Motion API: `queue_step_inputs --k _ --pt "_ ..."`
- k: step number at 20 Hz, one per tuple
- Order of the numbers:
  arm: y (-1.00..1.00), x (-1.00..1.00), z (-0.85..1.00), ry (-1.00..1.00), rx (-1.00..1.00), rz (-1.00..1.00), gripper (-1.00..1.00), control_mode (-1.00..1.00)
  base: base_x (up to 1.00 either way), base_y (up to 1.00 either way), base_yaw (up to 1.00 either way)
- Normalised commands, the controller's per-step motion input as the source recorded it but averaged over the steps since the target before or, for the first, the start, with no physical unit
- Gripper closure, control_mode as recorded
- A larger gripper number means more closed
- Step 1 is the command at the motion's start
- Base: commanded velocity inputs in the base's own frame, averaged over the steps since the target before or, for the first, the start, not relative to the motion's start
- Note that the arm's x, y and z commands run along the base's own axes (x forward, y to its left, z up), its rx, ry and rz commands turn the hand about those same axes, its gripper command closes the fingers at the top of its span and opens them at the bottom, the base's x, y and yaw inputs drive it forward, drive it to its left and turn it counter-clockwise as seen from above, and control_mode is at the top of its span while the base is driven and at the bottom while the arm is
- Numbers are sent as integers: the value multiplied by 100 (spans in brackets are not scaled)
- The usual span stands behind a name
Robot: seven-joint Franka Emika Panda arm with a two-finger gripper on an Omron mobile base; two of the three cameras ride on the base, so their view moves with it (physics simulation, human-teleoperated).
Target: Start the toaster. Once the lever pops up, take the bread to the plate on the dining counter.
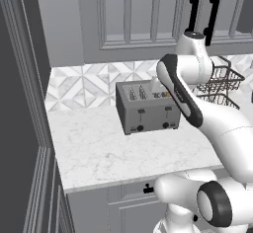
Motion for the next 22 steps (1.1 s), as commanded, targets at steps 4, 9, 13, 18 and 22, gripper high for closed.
queue_step_inputs --k 4,9,13,18,22 --pt "-13 -2 -1 0 0 0 100 -100 0 0 0" --pt "-57 0 -21 -4 0 0 100 -100 0 0 0" --pt "-49 0 -53 -15 0 0 100 -100 0 0 0" --pt "-16 6 -64 -22 0 0 100 -100 0 0 0" --pt "-13 33 -54 -12 0 0 100 -100 0 0 0"
